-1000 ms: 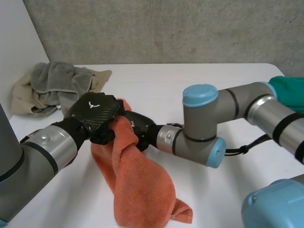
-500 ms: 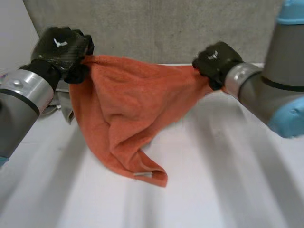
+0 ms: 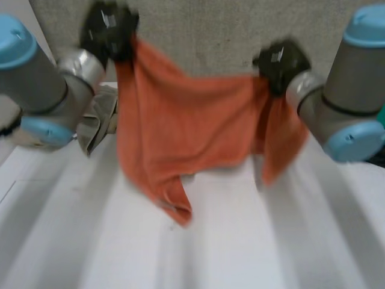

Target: Fold the laundry.

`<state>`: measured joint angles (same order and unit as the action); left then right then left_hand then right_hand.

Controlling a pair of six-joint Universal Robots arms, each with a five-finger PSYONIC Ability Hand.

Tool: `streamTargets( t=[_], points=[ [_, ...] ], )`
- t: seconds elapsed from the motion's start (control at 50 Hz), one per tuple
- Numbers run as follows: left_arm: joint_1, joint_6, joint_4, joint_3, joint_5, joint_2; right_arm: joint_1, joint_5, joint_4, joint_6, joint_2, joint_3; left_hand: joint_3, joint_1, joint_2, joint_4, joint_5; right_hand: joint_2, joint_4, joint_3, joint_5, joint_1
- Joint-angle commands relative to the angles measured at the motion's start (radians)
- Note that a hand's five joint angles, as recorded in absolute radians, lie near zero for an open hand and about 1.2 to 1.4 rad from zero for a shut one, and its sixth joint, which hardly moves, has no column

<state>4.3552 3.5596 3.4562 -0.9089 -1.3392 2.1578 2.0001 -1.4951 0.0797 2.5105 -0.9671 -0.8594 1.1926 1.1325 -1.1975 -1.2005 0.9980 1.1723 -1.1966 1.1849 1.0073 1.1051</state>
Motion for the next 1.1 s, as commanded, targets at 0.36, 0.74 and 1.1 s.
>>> streamTargets(
  t=[0.36, 0.74, 1.1],
  points=[
    [-0.02, -0.133, 0.054, -0.647, -0.011, -0.249, -0.053, 0.041, 0.04, -0.102, -0.096, -0.476, 0.204, 0.264, -0.199, -0.196, 0.224, 0.224, -0.2, 0.211, 0.214, 0.291],
    [-0.155, 0.104, 0.055, -0.912, -0.021, -0.383, -0.107, 0.027, 0.221, -0.16, -0.217, -0.42, 0.204, 0.264, -0.199, -0.196, 0.224, -0.82, 0.844, -0.833, -0.83, -0.753],
    [-0.16, 0.102, 0.055, -0.886, -0.014, -0.449, 0.017, 0.312, 0.359, -0.211, 0.18, -0.063, 0.204, 0.264, -0.199, -0.196, 0.224, -0.641, 0.666, -0.654, -0.651, -0.574]
  ],
)
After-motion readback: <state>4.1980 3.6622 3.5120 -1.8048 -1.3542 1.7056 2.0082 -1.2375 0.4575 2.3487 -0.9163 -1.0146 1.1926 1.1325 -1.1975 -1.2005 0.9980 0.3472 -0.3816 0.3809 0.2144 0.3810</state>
